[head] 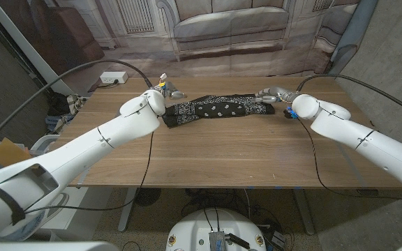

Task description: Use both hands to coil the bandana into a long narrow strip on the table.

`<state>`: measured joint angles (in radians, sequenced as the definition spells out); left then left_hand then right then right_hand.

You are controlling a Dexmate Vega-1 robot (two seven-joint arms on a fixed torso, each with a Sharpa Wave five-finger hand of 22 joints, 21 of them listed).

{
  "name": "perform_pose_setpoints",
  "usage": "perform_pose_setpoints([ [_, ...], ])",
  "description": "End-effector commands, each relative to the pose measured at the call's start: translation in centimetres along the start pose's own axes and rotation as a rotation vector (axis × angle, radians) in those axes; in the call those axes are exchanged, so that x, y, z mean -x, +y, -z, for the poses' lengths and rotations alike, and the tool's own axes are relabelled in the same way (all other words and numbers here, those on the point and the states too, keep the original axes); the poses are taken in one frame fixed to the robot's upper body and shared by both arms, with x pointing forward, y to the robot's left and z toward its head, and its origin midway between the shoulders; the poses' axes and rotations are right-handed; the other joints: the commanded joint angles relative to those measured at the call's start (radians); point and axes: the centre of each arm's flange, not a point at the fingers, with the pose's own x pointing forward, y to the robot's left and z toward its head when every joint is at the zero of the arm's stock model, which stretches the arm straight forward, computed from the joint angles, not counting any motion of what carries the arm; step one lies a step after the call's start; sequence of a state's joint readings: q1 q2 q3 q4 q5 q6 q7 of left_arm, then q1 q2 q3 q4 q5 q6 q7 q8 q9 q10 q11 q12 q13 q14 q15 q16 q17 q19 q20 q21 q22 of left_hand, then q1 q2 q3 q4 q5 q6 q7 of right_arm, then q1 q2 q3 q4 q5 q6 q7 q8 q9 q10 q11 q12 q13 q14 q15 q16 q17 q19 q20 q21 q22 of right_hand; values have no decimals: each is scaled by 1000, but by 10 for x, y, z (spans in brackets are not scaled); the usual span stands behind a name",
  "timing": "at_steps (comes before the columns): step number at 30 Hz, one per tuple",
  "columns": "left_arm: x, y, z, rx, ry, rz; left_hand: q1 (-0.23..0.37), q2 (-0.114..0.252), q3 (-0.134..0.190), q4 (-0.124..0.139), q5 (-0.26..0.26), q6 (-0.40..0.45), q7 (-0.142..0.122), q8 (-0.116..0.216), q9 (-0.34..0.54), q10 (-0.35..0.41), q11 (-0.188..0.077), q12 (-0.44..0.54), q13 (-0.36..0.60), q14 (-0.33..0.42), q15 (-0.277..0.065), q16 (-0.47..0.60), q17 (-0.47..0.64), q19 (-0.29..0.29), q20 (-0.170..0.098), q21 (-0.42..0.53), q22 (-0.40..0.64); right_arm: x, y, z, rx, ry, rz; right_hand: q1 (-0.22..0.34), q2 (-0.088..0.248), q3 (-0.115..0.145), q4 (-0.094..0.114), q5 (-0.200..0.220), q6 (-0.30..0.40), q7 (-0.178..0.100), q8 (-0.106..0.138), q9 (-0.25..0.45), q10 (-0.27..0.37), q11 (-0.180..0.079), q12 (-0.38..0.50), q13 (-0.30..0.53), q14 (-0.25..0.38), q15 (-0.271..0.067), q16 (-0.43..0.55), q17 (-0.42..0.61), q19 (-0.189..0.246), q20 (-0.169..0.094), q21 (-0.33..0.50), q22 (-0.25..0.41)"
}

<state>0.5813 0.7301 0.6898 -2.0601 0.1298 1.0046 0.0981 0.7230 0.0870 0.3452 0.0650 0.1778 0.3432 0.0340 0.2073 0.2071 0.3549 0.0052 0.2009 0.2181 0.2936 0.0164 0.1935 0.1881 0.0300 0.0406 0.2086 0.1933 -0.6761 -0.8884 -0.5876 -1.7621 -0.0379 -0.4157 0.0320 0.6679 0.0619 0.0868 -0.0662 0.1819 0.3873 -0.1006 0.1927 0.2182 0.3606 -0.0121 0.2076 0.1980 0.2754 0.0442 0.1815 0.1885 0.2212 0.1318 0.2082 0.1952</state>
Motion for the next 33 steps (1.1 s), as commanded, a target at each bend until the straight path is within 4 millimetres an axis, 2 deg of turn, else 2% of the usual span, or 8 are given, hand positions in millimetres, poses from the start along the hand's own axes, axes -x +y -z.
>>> perform_pose_setpoints([
  [1,-5,14,26,328,-111,-39,-18,-5,0,11,0,5,-3,5,2,-1,-5,5,1,-1,-14,-3,0,2,-12,8,1,31,-12,19,-308,-113,186,-15,1,2,10,-4,2,15,6,-1,6,12,9,3,2,-13,5,4,8,-19,9,2],
  [11,-16,22,40,626,-319,29,-75,-25,-35,43,-1,-29,0,-9,-1,-16,1,0,-5,-10,-11,-4,-1,7,-23,9,-2,45,-13,19,-551,-241,266,-72,22,-9,41,-5,-13,27,2,-4,26,15,19,2,20,-32,14,4,48,-43,22,1],
  [14,-19,24,42,665,-364,49,-95,-32,-47,53,0,-34,1,-10,-2,-22,2,-2,-6,-14,-11,-4,-1,10,-26,9,-2,45,-12,23,-647,-288,249,-90,21,-14,48,-5,-29,33,-2,-6,25,18,19,1,20,-36,12,2,86,-69,35,1],
  [19,-25,27,48,724,-422,82,-144,-55,-79,73,3,-64,-9,-18,-5,-56,8,-11,-11,-32,-9,-7,-2,4,-24,5,-4,42,-8,27,-782,-328,227,-103,22,-18,52,-5,-38,45,-2,-8,26,26,20,0,26,-40,12,1,118,-99,45,0],
  [21,-26,27,51,750,-443,91,-163,-65,-93,78,6,-95,-13,-26,-7,-75,15,-14,-14,-43,-9,-8,-3,-2,-21,3,-5,42,-6,27,-811,-339,225,-110,22,-20,54,-6,-41,55,-2,-9,32,39,22,0,34,-39,15,0,129,-108,47,0],
  [23,-27,27,54,763,-456,89,-175,-70,-102,80,7,-122,-16,-31,-8,-91,17,-17,-16,-49,-7,-9,-3,-1,-22,2,-6,41,-4,27,-829,-343,220,-117,21,-22,56,-6,-44,68,-2,-10,38,50,24,-1,45,-39,18,-1,134,-110,47,-1],
  [28,-27,27,64,794,-473,82,-188,-76,-112,82,10,-155,-20,-35,-10,-107,12,-18,-18,-58,-12,-10,-4,-2,-15,2,-6,39,0,25,-869,-354,179,-127,20,-25,59,-6,-48,89,-2,-12,58,57,31,-2,59,-40,20,-2,137,-111,46,-1],
  [33,-26,26,72,817,-483,77,-194,-77,-115,82,10,-166,-23,-35,-11,-114,11,-19,-20,-62,-11,-10,-4,-3,-12,1,-6,41,5,24,-912,-353,169,-134,20,-28,62,-6,-55,96,-3,-13,59,61,31,-3,57,-38,18,-2,132,-102,43,-2],
])
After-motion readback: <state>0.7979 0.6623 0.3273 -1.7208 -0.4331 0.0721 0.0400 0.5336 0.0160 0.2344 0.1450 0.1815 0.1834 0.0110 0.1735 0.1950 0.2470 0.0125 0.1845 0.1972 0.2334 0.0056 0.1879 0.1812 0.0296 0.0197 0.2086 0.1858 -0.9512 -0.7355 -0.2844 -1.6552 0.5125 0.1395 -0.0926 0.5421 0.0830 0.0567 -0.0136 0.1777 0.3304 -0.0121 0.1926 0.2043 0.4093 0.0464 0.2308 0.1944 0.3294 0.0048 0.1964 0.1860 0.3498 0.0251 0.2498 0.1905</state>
